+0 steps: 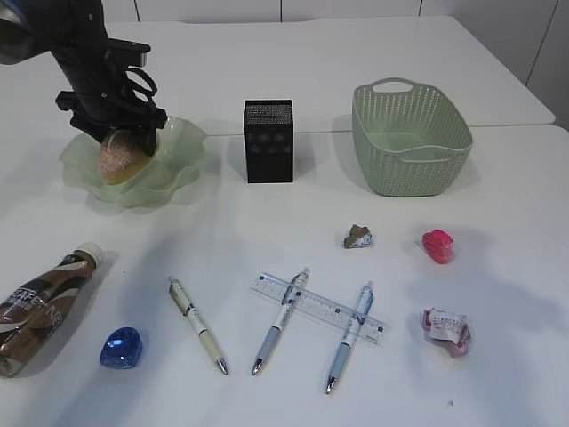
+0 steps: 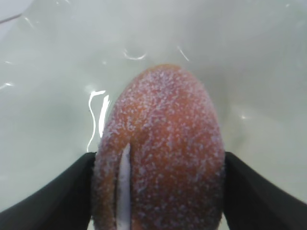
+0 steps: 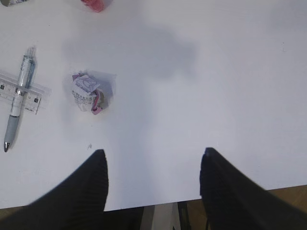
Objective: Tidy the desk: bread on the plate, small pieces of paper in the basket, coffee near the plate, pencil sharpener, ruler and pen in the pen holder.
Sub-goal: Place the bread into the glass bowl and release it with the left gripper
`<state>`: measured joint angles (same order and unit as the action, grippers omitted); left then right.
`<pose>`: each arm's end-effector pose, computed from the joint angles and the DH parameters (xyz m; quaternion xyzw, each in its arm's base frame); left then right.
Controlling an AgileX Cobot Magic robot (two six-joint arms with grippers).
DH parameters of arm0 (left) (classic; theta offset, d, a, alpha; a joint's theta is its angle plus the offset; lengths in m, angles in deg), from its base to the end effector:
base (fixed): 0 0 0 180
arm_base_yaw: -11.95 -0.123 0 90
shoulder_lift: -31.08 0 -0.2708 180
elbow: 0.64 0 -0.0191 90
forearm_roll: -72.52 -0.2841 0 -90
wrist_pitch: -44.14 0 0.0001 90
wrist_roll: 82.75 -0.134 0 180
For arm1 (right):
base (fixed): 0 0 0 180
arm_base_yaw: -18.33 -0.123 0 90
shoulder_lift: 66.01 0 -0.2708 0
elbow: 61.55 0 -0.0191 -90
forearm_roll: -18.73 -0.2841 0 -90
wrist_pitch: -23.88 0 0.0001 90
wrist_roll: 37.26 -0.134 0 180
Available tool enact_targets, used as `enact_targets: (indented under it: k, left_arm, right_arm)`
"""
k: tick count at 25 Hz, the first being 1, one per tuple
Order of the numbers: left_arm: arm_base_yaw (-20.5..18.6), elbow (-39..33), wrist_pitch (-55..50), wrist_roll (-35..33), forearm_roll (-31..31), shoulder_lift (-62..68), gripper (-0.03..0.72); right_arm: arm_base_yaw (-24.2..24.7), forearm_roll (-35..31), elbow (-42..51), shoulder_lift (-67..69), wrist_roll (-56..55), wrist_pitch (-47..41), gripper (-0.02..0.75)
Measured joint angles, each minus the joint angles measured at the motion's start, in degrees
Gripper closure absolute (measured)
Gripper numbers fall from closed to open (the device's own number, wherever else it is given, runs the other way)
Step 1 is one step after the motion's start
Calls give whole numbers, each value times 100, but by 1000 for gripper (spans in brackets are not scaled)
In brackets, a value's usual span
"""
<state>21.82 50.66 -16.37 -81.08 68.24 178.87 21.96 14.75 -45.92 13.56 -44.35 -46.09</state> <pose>0.5590 -0.0884 0.1311 0.0815 0.9759 0.0153 0.2018 0.2699 -0.0084 0.2533 0.1001 0.9860 0.0378 0.1279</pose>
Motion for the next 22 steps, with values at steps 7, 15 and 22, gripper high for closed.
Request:
enact_targets:
  k: [7, 15, 22]
  left_arm:
    - [0, 0, 10, 0, 0, 24, 137]
    - [0, 0, 12, 0, 34, 35, 3]
    - [0, 0, -236, 0, 34, -80, 1]
  right_arm:
    - [0, 0, 0, 0, 0, 0, 260]
    - [0, 0, 0, 0, 0, 0, 260]
    - [0, 0, 0, 0, 0, 0, 260]
